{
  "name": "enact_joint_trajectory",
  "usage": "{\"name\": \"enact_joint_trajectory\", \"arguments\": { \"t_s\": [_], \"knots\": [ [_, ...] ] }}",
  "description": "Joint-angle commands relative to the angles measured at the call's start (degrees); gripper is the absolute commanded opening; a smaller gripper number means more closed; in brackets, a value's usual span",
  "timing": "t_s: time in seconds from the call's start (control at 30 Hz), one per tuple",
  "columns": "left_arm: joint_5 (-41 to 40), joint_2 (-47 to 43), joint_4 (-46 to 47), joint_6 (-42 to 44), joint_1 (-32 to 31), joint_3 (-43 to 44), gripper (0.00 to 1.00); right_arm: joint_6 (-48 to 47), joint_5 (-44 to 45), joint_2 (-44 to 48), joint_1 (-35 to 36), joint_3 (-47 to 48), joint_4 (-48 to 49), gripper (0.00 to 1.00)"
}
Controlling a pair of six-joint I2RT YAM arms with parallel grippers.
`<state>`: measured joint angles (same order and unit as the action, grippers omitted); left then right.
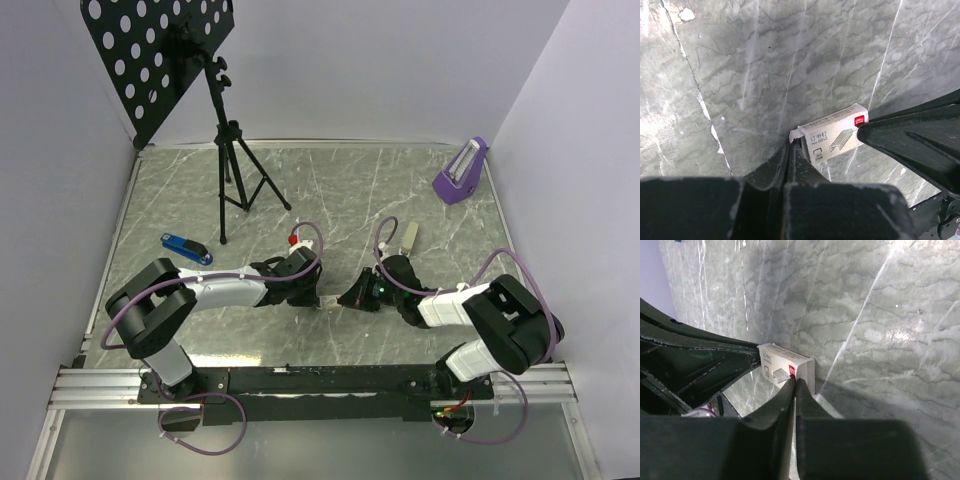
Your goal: Load the staples into the stapler
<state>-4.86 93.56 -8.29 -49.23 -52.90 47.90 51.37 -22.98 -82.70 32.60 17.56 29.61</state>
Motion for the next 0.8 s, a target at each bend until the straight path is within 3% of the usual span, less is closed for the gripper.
{"name": "enact_joint_trajectory", "arguments": {
  "t_s": [0.0,0.43,0.77],
  "knots": [
    [0.38,-1.98,1.62,-0.95,-0.18,-0.17,0.01,-0.31,-0.49,1.74,-0.17,0.45,0.73,0.00],
    [-0.67,-2.68,-0.05,-0.16,-0.09,0.35,0.01,-4.18,4.00,8.60,-1.66,1.25,-8.59,0.00],
    [0.73,-2.59,1.35,-1.39,-0.01,-0.61,0.01,-2.33,2.68,9.22,-4.30,-1.91,-5.00,0.00]
  ]
}}
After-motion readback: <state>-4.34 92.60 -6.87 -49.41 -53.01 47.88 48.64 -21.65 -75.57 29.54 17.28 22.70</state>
